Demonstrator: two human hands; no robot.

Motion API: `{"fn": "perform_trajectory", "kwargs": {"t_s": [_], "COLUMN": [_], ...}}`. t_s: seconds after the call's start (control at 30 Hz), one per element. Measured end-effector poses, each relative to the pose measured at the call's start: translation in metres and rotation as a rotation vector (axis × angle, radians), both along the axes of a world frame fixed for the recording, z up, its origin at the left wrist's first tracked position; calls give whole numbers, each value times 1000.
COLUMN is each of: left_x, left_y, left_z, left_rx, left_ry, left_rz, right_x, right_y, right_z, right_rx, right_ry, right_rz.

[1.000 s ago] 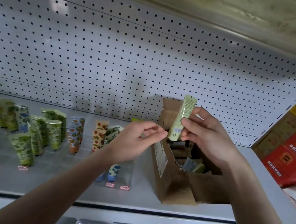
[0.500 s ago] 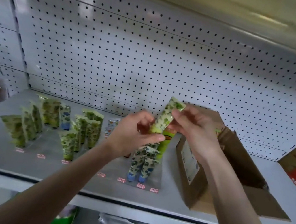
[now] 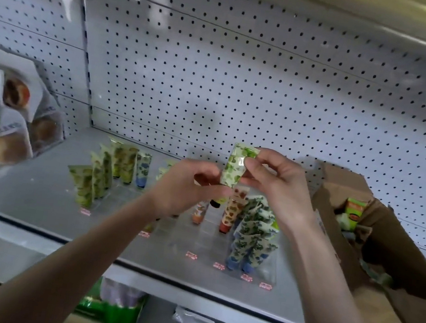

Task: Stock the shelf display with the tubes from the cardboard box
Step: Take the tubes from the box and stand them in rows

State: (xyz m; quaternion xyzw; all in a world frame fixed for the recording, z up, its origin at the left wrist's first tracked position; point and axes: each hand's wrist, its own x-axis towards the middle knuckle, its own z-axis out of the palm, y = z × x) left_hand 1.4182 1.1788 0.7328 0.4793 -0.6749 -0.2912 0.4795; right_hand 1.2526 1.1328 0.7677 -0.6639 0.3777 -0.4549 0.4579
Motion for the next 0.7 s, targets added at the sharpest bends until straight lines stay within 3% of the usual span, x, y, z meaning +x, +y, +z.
{"fn": "perform_trajectory", "kwargs": {"t_s": [0.2, 0.57, 0.7], "left_x": [26, 48, 54], "left_y": [5, 7, 7], "left_z": [1, -11, -15], "left_rx": [9, 69, 75], "left_ry": [77, -30, 50], "left_rz": [20, 40, 62], "right_x": [28, 49, 58], "right_y": [6, 26, 30], "right_z": [1, -17, -21], "right_rx": [-35, -15, -48], "right_ry": [-18, -72, -66], "right_rz": [-3, -118, -151]}}
